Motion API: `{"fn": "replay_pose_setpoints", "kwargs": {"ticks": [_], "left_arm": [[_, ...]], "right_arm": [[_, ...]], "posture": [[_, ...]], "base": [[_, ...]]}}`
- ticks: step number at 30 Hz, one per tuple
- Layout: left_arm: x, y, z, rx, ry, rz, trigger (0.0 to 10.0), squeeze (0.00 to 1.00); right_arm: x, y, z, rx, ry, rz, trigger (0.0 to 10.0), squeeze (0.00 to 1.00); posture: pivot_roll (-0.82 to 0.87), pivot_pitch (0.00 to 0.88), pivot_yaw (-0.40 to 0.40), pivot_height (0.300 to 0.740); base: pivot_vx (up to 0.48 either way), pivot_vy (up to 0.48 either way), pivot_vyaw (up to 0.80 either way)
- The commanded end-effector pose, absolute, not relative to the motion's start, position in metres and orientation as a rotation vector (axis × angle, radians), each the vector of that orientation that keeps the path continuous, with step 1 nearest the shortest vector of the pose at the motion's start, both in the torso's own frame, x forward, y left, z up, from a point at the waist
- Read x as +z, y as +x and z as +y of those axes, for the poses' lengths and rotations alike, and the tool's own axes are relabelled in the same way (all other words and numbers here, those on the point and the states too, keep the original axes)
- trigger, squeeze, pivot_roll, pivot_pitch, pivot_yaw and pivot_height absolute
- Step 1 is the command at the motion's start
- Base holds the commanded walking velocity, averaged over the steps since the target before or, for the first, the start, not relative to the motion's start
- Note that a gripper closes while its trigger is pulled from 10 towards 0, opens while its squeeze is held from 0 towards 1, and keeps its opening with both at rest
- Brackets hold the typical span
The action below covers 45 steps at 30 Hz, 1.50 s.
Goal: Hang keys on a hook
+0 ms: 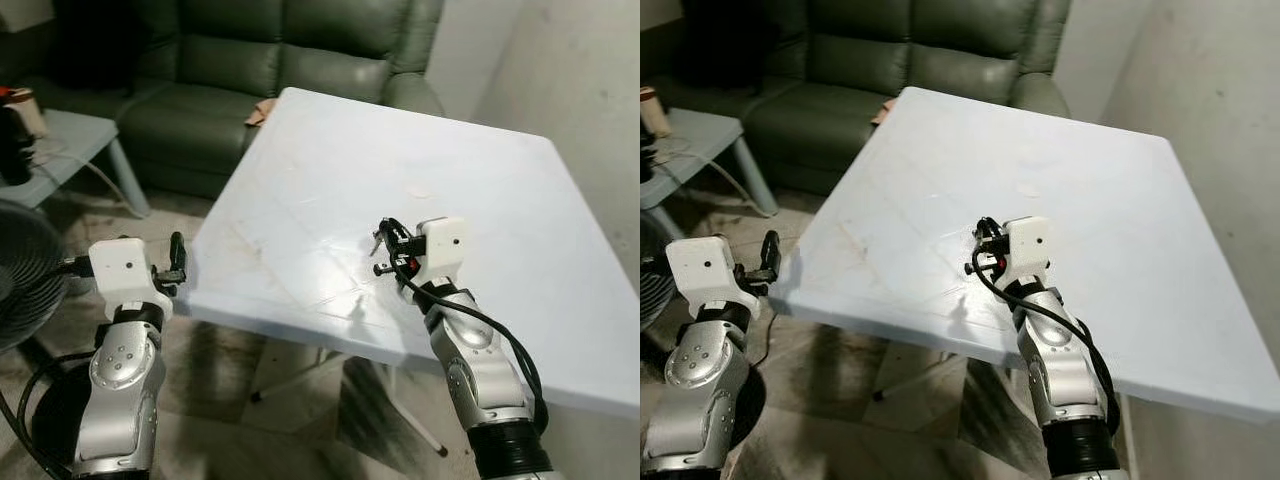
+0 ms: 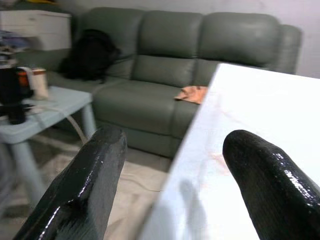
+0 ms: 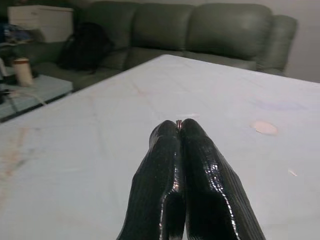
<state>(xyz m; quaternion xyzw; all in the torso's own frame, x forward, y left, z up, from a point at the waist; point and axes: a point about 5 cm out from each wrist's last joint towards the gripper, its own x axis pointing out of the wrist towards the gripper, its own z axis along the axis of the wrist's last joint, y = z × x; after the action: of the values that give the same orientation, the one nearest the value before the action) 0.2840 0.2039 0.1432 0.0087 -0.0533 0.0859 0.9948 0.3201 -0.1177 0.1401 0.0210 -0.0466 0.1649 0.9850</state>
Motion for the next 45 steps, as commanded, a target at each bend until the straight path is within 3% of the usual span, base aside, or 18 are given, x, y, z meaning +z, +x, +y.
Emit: {"fn": "replay_pose_setpoints", "kwargs": {"ticks": [1, 45], "left_arm": [[0.145, 0.286, 0.202, 0.172, 0.026, -0.115, 10.0, 0.00], [0.134, 0.287, 0.203, 0.185, -0.053, -0.040, 10.0, 0.00]], "right_arm": [[0.144, 0.324, -0.116, 0.332, 0.037, -0.099, 10.0, 0.00], [0.139, 0.326, -0.114, 0.339, 0.013, -0.070, 10.0, 0.00]], "posture": [[-0.03, 0.000, -0.072, 0.740], [-0.02, 0.000, -0.086, 0.740]], "base": [[0.000, 0.000, -0.75], [0.000, 0.022, -0.75]]}}
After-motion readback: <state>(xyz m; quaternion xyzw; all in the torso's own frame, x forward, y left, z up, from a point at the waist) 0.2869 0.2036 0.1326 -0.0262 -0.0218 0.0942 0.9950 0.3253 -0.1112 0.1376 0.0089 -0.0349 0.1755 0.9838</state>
